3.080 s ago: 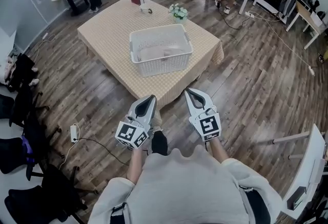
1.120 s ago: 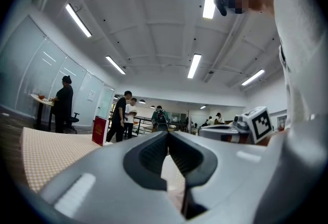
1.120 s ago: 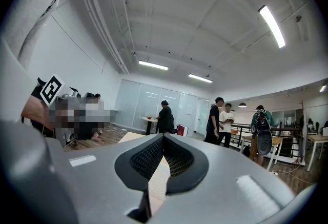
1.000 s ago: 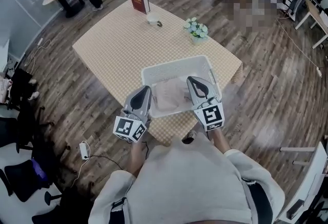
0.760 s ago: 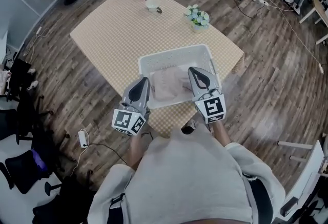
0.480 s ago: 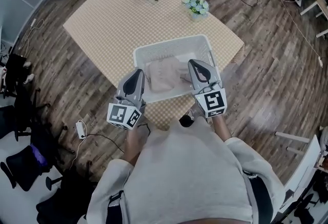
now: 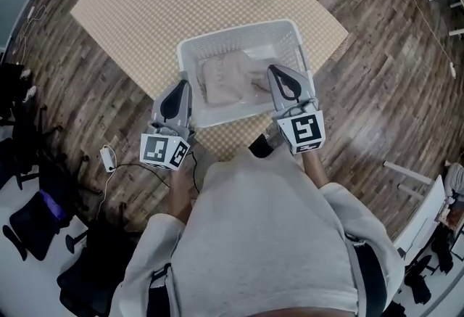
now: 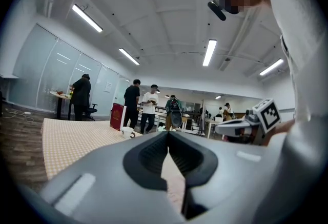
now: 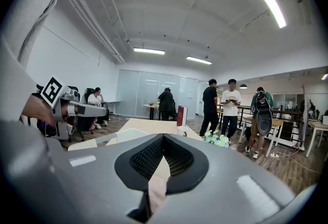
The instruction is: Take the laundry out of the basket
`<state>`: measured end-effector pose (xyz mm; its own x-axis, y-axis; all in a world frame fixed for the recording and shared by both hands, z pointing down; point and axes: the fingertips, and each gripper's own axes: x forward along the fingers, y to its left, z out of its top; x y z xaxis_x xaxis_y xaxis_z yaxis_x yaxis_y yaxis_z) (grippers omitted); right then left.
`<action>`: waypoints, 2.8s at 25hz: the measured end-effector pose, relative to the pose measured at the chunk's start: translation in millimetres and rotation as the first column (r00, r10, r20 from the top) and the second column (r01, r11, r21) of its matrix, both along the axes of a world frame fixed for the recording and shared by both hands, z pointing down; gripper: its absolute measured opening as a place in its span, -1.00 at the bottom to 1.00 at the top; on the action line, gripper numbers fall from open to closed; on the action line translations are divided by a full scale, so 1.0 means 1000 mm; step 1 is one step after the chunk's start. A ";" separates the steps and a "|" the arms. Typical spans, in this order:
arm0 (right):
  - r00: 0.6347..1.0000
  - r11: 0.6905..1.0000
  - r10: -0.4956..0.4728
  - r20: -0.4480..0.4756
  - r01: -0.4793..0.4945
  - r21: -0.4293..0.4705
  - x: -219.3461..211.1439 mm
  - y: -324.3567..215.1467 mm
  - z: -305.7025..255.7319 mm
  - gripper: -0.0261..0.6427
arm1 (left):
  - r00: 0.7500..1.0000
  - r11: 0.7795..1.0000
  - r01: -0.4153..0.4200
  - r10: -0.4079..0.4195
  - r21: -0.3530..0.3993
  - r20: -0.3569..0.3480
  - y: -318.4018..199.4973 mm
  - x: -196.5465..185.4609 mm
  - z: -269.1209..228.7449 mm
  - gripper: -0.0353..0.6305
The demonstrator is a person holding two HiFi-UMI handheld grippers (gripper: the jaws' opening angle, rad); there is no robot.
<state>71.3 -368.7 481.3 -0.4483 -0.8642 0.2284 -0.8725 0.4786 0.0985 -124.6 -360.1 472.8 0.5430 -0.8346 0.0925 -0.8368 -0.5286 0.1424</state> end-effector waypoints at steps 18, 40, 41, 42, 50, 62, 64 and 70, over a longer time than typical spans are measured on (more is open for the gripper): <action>0.252 0.854 -0.270 -0.929 0.508 -0.110 -0.032 0.011 0.086 -0.93 | 0.998 0.999 0.027 -0.028 -0.020 -0.051 0.000 -0.008 0.013 -0.86; 0.228 0.561 -0.828 -0.513 0.296 -0.773 -0.029 -0.005 0.209 0.65 | 0.990 0.994 0.099 -0.102 -0.035 -0.097 0.003 -0.039 0.019 -0.86; 0.229 0.553 -0.833 -0.504 0.286 -0.783 -0.028 -0.008 0.217 0.70 | 0.990 0.994 0.101 -0.104 -0.036 -0.096 0.003 -0.040 0.020 -0.86; 0.227 0.546 -0.837 -0.498 0.277 -0.791 -0.029 -0.010 0.225 0.75 | 0.990 0.994 0.102 -0.105 -0.036 -0.096 0.003 -0.041 0.020 -0.86; 0.180 0.507 -0.861 -0.476 0.209 -0.836 -0.024 -0.016 0.297 0.86 | 0.989 0.992 0.120 -0.124 -0.047 -0.085 0.005 -0.049 0.019 -0.86; 0.211 0.449 -0.887 -0.411 0.187 -0.874 -0.027 -0.013 0.331 0.86 | 0.987 0.989 0.139 -0.142 -0.049 -0.074 0.011 -0.064 0.019 -0.86; 0.212 0.453 -0.885 -0.414 0.192 -0.871 -0.027 -0.014 0.330 0.86 | 0.987 0.989 0.137 -0.141 -0.048 -0.075 0.012 -0.064 0.018 -0.86; 0.209 0.445 -0.890 -0.405 0.206 -0.871 -0.028 0.004 0.322 0.43 | 0.987 0.990 0.136 -0.138 -0.034 -0.082 0.020 -0.063 0.016 -0.86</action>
